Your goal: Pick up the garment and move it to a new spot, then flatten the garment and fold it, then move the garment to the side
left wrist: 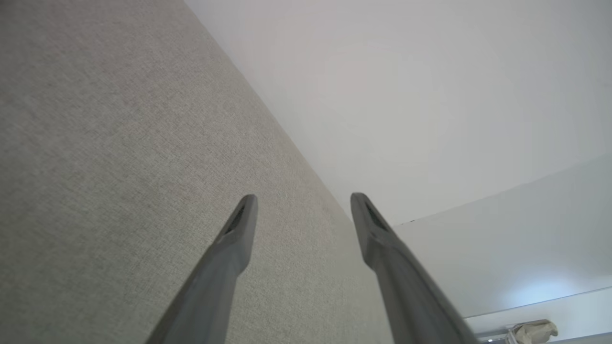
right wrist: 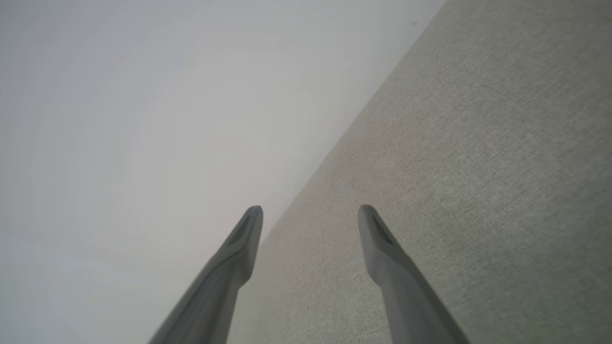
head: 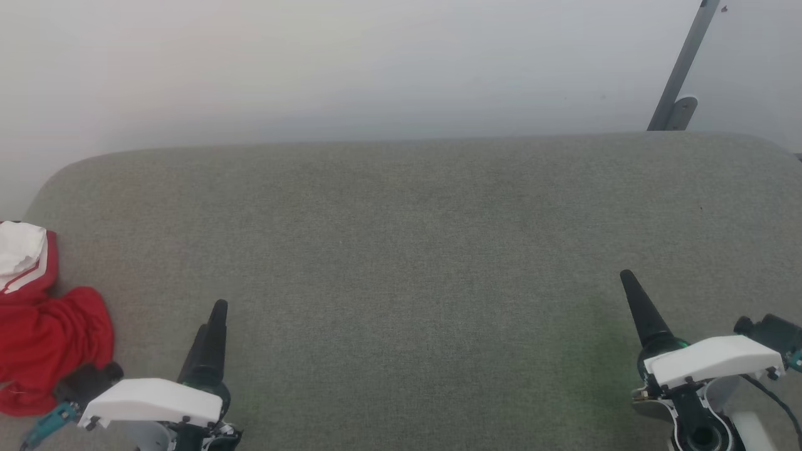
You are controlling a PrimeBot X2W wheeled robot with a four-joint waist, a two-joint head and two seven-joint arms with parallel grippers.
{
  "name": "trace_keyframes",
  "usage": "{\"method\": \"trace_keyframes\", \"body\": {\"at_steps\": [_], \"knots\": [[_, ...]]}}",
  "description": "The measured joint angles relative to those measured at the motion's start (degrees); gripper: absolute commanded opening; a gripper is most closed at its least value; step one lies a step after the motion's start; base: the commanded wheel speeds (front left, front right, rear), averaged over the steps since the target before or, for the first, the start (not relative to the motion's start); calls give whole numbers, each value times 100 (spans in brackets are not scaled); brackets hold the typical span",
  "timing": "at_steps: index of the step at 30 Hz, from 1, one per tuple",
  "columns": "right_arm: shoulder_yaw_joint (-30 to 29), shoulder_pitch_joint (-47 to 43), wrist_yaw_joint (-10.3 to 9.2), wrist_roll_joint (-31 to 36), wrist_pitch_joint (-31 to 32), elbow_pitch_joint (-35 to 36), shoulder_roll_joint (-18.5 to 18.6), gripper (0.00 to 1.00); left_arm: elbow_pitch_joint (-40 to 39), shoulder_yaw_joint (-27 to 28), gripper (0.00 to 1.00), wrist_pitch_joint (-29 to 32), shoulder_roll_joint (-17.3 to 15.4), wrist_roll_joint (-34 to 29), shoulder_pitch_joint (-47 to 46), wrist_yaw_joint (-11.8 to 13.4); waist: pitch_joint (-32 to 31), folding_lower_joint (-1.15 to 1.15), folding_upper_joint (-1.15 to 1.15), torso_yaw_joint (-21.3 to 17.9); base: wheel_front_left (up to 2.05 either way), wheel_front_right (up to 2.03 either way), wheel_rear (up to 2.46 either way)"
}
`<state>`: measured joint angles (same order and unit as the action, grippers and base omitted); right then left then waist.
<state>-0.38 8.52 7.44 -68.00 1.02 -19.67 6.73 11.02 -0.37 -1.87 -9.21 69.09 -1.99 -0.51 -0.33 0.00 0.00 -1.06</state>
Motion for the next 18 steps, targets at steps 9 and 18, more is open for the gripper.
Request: {"method": "trace_keyframes", "body": {"at_steps": [9, 18], "knots": [[-26, 110, 1, 1015, 1, -135, 64, 100, 49, -336, 100, -187, -296, -1174, -66, 187, -26, 0, 0, -15, 0, 0, 0], [-133, 127, 1, 1733, -1, -179, 105, 100, 69, -427, 100, -336, -450, -1970, -158, 235, -61, 0, 0, -24, 0, 0, 0]]}}
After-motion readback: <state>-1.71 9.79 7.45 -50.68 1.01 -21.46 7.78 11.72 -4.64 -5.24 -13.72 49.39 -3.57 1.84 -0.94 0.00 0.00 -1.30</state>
